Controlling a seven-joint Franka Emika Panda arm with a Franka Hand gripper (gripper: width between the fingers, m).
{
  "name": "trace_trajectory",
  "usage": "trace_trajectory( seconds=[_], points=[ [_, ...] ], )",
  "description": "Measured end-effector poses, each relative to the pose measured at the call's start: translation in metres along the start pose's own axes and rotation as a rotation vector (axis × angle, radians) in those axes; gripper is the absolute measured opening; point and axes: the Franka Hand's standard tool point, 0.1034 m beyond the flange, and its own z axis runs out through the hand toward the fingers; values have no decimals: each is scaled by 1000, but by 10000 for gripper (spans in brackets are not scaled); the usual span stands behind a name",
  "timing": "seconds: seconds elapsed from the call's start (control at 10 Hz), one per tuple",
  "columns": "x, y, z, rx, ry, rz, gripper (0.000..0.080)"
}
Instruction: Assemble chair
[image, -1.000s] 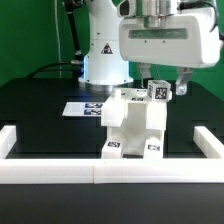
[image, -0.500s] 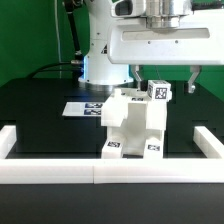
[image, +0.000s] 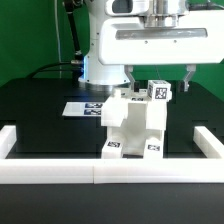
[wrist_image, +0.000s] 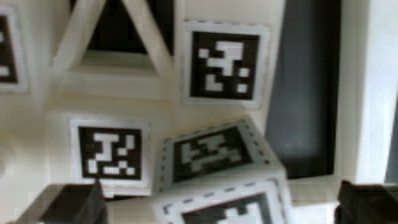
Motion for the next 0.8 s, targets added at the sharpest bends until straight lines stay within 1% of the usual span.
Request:
trace_trajectory(
  seconds=[0.2,0.4,0.7,0.8],
  points=[
    [0,0,0,0,0,0,637],
    [0,0,0,0,0,0,289],
    [0,0,0,1,0,38,286],
    [0,0,0,1,0,108,286]
  ],
)
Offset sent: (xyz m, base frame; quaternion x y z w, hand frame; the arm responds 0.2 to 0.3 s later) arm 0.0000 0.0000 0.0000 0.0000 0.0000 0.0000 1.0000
